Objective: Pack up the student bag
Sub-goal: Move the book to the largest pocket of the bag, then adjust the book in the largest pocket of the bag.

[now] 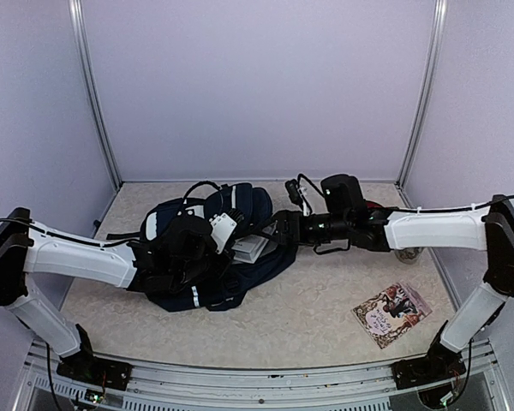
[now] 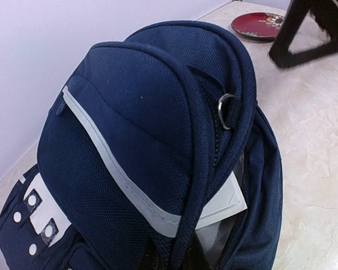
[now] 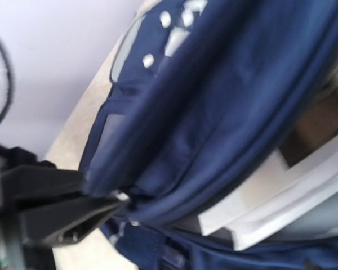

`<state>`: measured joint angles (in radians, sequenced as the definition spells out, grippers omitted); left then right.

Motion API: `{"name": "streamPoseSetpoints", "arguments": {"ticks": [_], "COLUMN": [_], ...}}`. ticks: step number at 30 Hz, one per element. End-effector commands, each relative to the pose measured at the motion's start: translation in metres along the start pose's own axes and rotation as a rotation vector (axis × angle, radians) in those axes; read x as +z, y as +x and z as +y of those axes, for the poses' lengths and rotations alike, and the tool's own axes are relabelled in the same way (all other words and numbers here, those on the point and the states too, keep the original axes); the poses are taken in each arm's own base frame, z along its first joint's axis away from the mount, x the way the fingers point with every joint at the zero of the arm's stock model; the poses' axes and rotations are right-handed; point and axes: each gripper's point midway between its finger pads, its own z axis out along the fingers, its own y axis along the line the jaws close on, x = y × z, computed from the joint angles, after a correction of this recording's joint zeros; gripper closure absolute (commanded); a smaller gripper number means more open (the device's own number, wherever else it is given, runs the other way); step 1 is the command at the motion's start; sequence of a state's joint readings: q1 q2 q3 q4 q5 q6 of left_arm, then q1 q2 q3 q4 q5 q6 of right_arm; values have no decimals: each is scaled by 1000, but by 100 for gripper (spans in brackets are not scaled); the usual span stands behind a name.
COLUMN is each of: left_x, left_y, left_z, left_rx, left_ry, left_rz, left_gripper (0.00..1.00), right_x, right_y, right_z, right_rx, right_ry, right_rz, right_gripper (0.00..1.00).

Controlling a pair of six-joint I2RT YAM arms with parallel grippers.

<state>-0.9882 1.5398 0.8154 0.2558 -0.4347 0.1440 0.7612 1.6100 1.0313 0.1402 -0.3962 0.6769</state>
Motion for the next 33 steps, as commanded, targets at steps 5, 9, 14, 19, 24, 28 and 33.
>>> {"name": "streamPoseSetpoints", "arguments": {"ticks": [5,9,14,19,24,28,33], "left_x": [-18,-20,-19,-15,-8,-5,-2], "left_y": [-52,-51,-47,-43,-41,-45,-51], "left_z": [8,9,6,5,3,3,3], "left_rx": [-100,-117,-134,-132,-123,-122,-113], "left_ry": [21,22,22,16,21,25,26], "left_rz": [-199,-195,-186,-171,-157,-163,-171], "left_gripper": [100,100,100,100,100,100,100], "right_x": [-53,-14,45,60,61,57,45], "right_y": [-83,-118,-129,-120,-92,-46,2], "right_z": [-91,-160,-177,-162,-148,-135,-97], "right_rx": [-284,-179,-105,-126,-153,-124,-172], "right_ry": [220,224,72,-50,-103,-152,-228], "right_rz": [-112,-37,35,13,29,82,131], "right_gripper": [0,20,43,40,46,51,53]}}
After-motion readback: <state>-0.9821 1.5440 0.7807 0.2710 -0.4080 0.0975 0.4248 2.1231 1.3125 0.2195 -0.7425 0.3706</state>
